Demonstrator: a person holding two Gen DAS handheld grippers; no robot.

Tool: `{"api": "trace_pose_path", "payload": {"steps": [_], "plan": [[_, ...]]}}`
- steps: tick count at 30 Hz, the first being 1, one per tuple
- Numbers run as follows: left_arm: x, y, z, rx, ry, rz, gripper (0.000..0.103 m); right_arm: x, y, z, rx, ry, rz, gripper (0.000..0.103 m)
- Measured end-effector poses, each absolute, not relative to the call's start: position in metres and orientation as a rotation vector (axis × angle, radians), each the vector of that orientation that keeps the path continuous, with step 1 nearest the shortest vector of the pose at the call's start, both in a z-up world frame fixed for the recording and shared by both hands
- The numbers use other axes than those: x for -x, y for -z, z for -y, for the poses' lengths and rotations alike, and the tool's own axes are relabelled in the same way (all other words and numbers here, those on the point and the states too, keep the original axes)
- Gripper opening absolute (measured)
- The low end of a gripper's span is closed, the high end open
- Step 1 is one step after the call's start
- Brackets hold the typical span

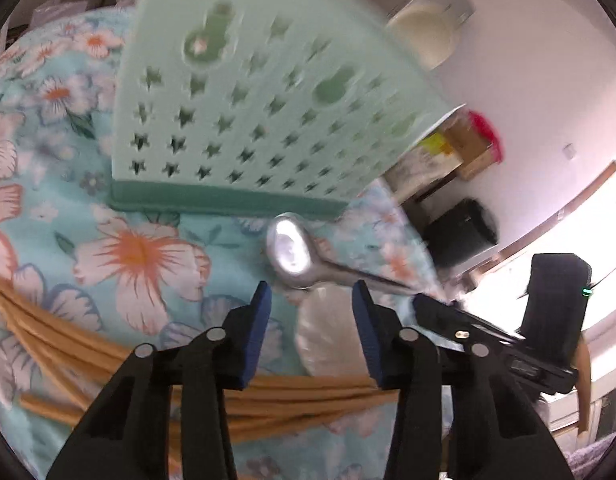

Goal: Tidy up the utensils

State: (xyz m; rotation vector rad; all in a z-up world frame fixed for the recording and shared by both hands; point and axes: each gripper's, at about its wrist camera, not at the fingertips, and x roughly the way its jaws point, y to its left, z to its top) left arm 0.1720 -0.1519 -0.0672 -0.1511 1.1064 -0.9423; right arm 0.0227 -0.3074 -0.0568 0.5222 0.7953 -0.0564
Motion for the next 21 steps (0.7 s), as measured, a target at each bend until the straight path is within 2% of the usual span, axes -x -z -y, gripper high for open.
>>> {"api": "trace_pose_path", "payload": {"steps": [3, 16, 19, 21], "plan": [[-0.175, 0.072, 0.162, 0.121, 0.956, -1.147, 0.027, -0.023, 0.06, 0.309, -0.524, 0.054, -0.793, 0.028], [-0.159, 0.078, 0.2, -0.066, 1.005, -1.184, 0.025, -0.017, 0.067, 0.319, -0.544, 0.055, -0.781, 0.028], [-0.162, 0.078, 0.203, -0.073, 0.978, -1.198, 0.015, -0.015, 0.067, 0.319, -0.547, 0.056, -0.776, 0.028], [-0.161, 0.077, 0.2, -0.062, 0.976, -1.194, 0.012, -0.013, 0.067, 0.319, -0.545, 0.058, -0.774, 0.028]]}}
